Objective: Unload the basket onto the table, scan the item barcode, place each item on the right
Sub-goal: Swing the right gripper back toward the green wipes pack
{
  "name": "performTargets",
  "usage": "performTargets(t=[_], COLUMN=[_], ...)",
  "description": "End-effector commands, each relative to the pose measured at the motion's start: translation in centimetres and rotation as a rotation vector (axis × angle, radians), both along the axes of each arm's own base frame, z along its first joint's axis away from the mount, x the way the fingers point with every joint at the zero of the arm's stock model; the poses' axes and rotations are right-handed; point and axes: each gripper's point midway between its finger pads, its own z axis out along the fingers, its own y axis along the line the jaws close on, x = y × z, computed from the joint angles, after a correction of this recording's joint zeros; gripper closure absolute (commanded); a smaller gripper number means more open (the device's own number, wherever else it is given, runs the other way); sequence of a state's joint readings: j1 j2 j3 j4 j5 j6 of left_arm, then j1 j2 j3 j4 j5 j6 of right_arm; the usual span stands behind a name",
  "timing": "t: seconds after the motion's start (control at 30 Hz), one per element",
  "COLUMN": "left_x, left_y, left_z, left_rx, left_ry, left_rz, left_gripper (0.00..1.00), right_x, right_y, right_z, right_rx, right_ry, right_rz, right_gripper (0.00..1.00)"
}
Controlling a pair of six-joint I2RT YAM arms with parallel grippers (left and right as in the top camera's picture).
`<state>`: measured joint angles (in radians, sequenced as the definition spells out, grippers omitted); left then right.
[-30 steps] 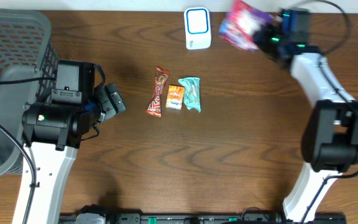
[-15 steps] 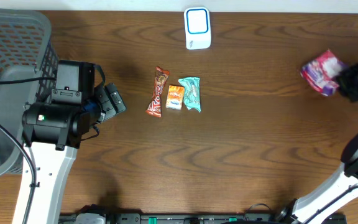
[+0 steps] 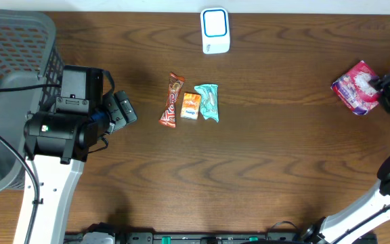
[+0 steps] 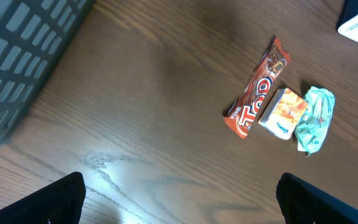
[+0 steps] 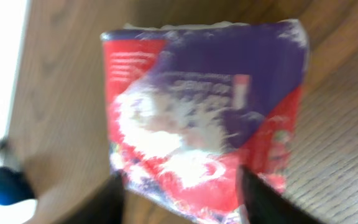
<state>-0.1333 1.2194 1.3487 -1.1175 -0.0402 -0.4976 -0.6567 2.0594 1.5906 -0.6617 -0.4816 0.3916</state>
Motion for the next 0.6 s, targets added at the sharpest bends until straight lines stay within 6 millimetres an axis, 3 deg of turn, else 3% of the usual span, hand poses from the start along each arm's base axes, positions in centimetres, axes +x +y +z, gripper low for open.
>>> performTargets(t=[0.0, 0.1, 0.13, 0.27, 0.57], left_x=[0.1, 0.1, 0.1, 0.1, 0.1], left_y=[0.3, 0.3, 0.3, 0.3, 0.3], left_z=[0.6, 0.6, 0.6, 0.6, 0.6], left_rx=[0.006, 0.007, 0.007, 0.006, 0.007], left_ry=[-0.019, -0.019, -0.019, -0.019, -0.019], left_rz=[0.015, 0.014, 0.015, 0.015, 0.015], left_gripper=[0.02, 0.02, 0.02, 0.02, 0.02], right_x=[1.0, 1.0, 0.9, -0.1, -0.6], right_y=[0.9, 2.2, 3.0, 6.6, 9.1], right_z=[6.7, 8.8, 9.0, 6.8, -1.5], right_rx=[-0.075, -0.131, -0.146, -0.179, -0.347], right_ry=[-0.142, -0.157, -0.149, -0.005, 0.269], right_rz=[0.058, 0.100, 0.125, 0.215, 0.234], right_gripper=[0.67, 0.96, 0.99, 0.99, 0.99])
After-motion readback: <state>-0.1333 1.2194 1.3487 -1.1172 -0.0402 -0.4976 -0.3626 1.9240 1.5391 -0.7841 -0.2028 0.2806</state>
